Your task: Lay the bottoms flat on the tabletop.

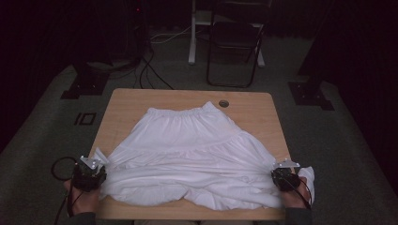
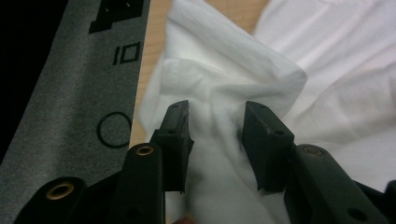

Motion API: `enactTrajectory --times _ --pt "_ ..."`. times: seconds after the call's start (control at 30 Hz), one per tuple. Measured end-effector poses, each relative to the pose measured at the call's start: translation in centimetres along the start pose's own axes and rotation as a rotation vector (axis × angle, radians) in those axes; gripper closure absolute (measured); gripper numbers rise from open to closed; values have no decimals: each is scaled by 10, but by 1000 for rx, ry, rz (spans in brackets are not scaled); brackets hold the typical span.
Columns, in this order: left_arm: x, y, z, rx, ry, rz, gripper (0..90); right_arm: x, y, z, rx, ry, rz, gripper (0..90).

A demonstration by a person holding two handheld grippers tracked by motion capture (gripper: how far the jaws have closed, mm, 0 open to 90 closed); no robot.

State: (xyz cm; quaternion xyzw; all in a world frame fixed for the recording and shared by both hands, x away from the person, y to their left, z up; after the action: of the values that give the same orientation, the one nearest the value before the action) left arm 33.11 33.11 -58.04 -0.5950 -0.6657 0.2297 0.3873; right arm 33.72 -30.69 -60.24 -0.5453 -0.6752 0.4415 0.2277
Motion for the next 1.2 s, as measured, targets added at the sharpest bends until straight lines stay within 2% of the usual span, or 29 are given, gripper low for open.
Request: enactTrajectory --times 0.1,0.17,0.2,0.27,0.3,0.4,0.6,0.63,0.73,0.8,0.87,0.93,1.0,1.1,1.2 --pt "6 -5 -7 -22 -28 -38 584 -6 -5 10 17 10 19 889" --pt "14 -9 -12 -34 -74 -66 573 -12 -7 16 31 28 34 888" --pt "17 -12 -16 -46 -104 -63 555 -14 -8 17 37 35 37 887" --pt "13 -19 -25 -82 -118 -10 531 -18 -8 18 37 53 30 850" --pt "10 -22 -29 -101 -109 8 529 -18 -9 15 22 47 27 821" --pt "-12 -31 -47 -144 -39 54 519 -15 -12 4 -11 30 25 749" --pt "-70 -35 -81 -188 68 174 512 -2 -12 -30 -80 -32 10 646" --pt "-83 -34 -86 -190 94 206 510 -1 -11 -37 -94 -41 7 625" --pt "-113 -25 -93 -176 149 276 495 4 -3 -54 -99 -33 -15 577" --pt "-130 -14 -95 -161 179 304 494 8 2 -66 -107 -40 -31 554" --pt "-142 -2 -96 -129 191 323 494 12 9 -75 -112 -50 -42 530" --pt "-150 9 -97 -108 203 335 494 11 19 -80 -93 -54 -30 514" --pt "-151 20 -99 -96 211 317 494 7 28 -83 -79 -43 -27 511" --pt "-144 34 -94 -53 198 293 494 1 41 -78 -40 -16 -36 503" --pt "-131 44 -83 -22 181 267 495 -3 44 -74 -53 34 -86 504"
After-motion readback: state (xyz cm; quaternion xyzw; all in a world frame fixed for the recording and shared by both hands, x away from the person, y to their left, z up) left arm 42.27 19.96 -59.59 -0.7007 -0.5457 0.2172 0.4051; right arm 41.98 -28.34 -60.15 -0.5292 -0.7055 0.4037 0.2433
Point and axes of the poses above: each handheld gripper's, and its own axes: y roughly forward along the jaws, z roughly out of its underside, x roughly to its left, the point moved 9 cm from there along y, roughly forward along the jaws, and after that the axes turned 6 degrees about x, right-handed, at the moved point
